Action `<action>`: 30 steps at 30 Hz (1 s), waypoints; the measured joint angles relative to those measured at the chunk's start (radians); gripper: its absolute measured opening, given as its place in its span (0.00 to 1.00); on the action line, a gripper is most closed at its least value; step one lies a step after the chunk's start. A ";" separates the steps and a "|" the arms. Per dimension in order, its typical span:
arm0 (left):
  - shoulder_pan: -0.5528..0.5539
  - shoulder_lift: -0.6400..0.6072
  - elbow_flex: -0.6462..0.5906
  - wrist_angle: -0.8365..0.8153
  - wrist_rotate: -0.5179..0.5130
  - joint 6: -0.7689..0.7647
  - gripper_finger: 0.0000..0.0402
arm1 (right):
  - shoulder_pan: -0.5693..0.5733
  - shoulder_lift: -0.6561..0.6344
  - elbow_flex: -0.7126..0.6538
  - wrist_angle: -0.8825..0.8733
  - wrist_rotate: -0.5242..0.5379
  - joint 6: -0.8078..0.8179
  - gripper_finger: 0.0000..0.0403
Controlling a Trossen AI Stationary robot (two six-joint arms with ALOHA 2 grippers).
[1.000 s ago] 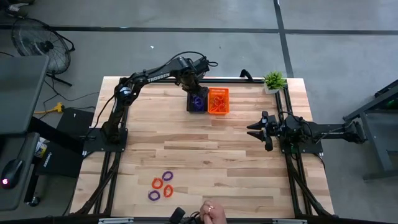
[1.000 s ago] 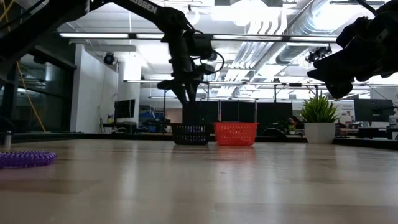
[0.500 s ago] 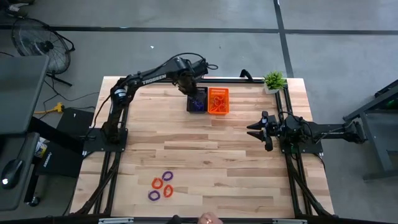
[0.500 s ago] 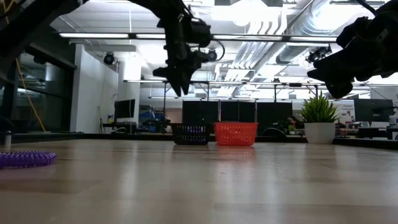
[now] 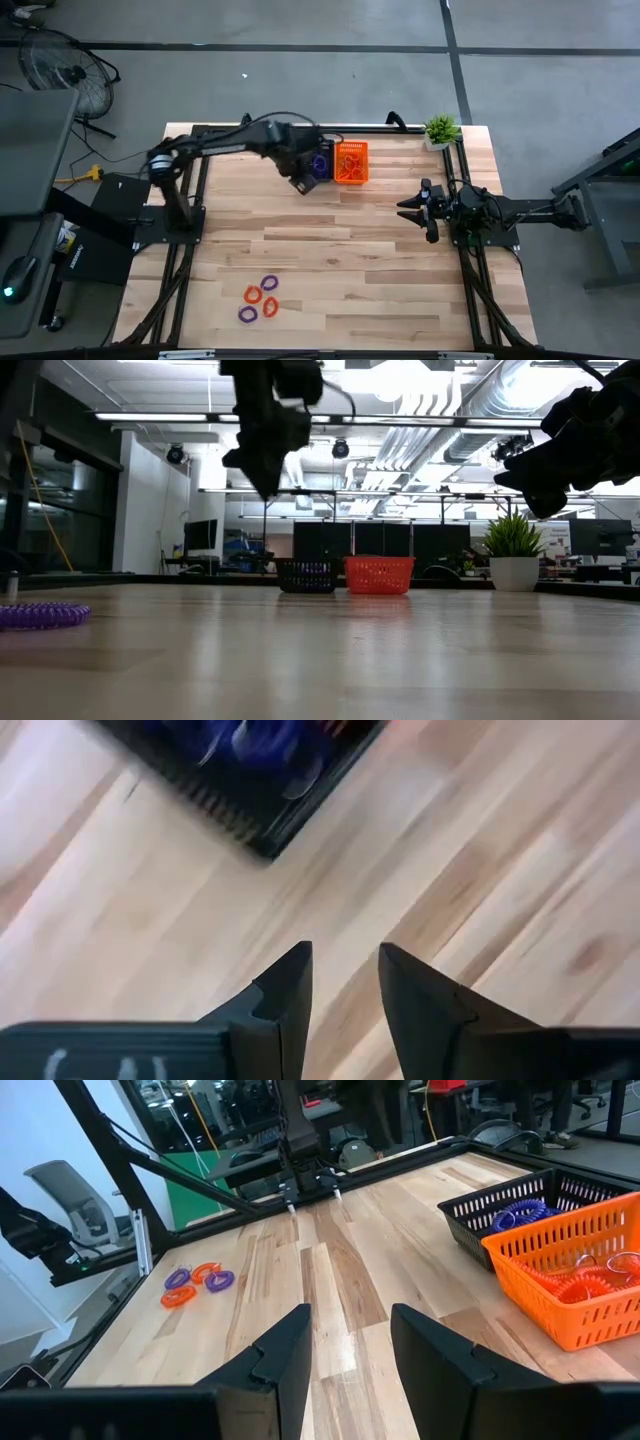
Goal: Sort spring keychains
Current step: Put the top orange spring keychain in the orange bin
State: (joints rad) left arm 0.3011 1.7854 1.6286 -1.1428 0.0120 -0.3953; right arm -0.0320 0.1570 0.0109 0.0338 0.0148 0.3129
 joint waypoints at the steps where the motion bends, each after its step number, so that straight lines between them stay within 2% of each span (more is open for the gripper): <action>1: -0.014 -0.034 -0.056 0.053 0.001 -0.020 0.29 | 0.000 0.000 0.000 0.000 0.000 0.000 0.33; 4: -0.049 -0.161 -0.238 0.034 0.026 -0.064 0.29 | 0.000 0.000 0.000 0.000 0.000 0.000 0.33; 6: -0.081 -0.236 -0.324 0.117 0.026 -0.094 0.29 | 0.000 0.000 0.000 0.000 0.001 0.000 0.33; 8: -0.114 -0.319 -0.420 0.067 0.025 -0.122 0.28 | 0.000 0.000 0.000 0.000 0.000 0.000 0.33; 11: -0.173 -0.404 -0.510 0.118 0.024 -0.174 0.28 | 0.000 0.000 0.000 0.000 0.000 0.000 0.33; 13: -0.213 -0.458 -0.571 0.074 0.026 -0.215 0.28 | 0.000 0.000 0.000 0.000 0.000 0.000 0.33; 22: -0.410 -0.617 -0.742 0.091 0.023 -0.383 0.28 | 0.000 0.000 0.000 0.000 0.000 0.000 0.33; 30: -0.572 -0.721 -0.829 0.092 -0.007 -0.574 0.28 | 0.000 0.000 0.000 0.000 0.000 0.000 0.33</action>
State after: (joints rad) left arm -0.2707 1.0642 0.7998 -1.0504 0.0052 -0.9693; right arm -0.0322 0.1570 0.0109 0.0338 0.0151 0.3128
